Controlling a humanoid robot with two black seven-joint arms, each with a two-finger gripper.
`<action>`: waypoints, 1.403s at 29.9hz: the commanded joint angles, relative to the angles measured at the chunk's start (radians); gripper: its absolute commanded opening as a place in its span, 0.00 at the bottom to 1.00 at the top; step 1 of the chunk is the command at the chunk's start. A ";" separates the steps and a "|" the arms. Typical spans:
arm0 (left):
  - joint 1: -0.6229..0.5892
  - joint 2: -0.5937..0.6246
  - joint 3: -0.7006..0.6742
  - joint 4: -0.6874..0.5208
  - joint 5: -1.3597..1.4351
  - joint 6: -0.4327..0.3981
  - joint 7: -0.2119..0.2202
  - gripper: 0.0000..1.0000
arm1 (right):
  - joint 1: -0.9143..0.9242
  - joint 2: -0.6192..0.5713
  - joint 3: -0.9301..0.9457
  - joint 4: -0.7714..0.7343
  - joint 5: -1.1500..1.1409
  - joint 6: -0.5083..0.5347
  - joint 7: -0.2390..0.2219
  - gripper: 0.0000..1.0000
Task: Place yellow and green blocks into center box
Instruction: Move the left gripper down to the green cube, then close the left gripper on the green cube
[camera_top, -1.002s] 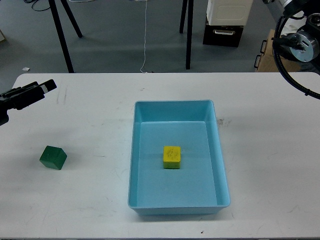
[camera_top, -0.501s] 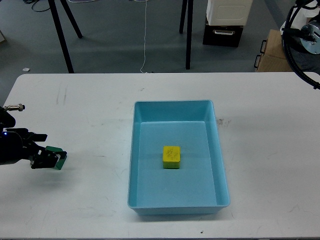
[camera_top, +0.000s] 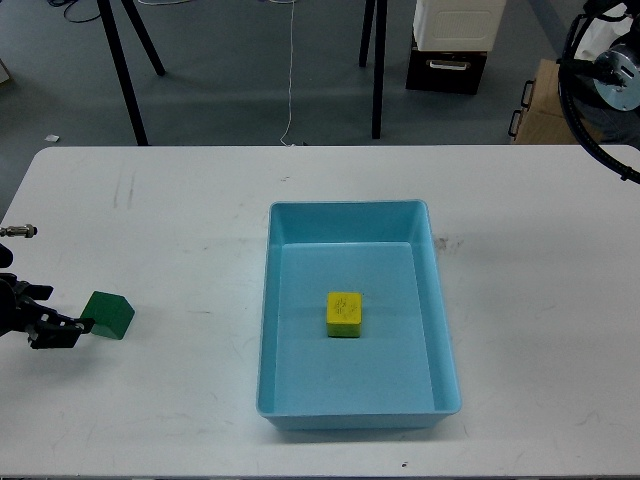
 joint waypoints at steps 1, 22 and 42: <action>-0.031 -0.003 0.001 -0.003 0.000 -0.002 0.000 0.99 | -0.004 0.000 -0.001 0.000 0.000 0.001 0.000 0.99; -0.056 -0.035 0.096 -0.009 0.000 -0.002 0.000 0.99 | -0.013 0.000 -0.001 0.000 0.000 0.001 0.000 0.99; -0.053 -0.087 0.098 -0.001 0.000 -0.002 0.000 0.86 | -0.025 -0.003 -0.002 0.000 0.000 0.001 0.000 0.99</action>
